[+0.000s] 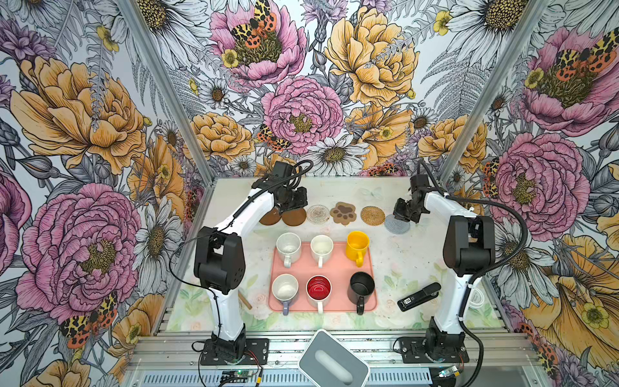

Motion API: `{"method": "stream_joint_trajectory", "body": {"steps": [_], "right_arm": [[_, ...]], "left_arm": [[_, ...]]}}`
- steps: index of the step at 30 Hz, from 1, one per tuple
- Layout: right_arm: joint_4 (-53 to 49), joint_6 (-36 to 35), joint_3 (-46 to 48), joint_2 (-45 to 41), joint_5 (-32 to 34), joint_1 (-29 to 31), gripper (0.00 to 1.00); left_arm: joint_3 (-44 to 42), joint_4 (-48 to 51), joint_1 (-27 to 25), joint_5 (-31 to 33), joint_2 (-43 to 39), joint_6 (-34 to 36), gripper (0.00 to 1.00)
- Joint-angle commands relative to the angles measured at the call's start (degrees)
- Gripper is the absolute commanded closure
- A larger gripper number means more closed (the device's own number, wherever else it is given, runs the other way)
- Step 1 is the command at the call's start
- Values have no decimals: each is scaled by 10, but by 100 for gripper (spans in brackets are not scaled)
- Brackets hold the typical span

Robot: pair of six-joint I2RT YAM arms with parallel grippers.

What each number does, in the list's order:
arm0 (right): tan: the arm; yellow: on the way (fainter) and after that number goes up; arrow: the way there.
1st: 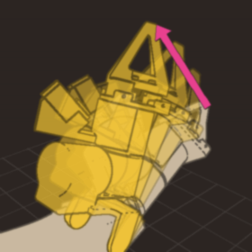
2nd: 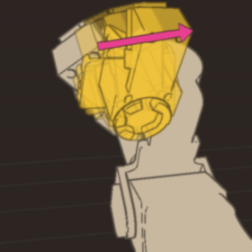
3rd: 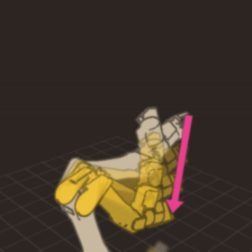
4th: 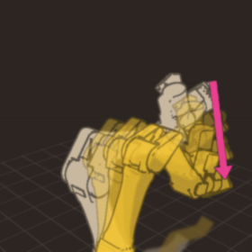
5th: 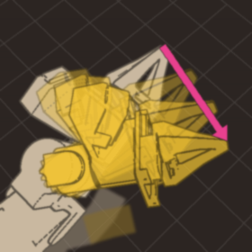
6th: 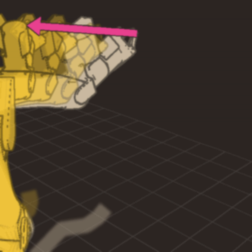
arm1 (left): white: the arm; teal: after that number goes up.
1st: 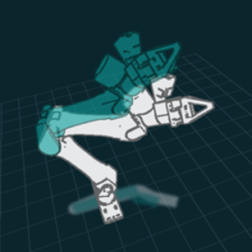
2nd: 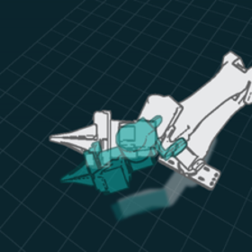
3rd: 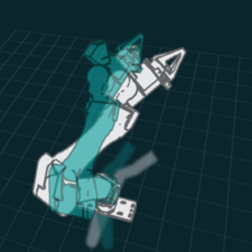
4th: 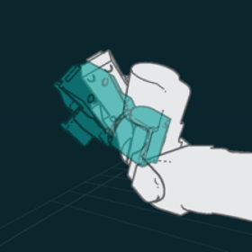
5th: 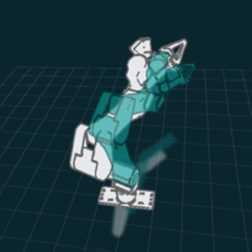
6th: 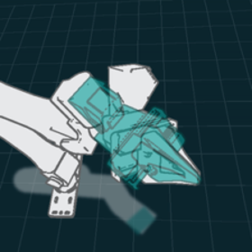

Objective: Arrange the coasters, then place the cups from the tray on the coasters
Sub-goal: 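Move the right gripper onto the blue-grey knit coaster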

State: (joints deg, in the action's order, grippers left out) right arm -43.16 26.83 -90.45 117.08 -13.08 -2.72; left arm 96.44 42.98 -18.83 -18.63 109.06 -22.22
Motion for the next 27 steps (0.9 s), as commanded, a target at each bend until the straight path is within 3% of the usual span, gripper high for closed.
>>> {"method": "stream_joint_trajectory", "body": {"steps": [1, 27], "right_arm": [[4, -13, -2, 14, 7, -1, 92], [-29, -3, -81, 139, 32, -30, 94]], "left_arm": [[-7, -18, 8, 5, -25, -5, 100], [-28, -18, 26, 9, -28, -11, 100]]}}
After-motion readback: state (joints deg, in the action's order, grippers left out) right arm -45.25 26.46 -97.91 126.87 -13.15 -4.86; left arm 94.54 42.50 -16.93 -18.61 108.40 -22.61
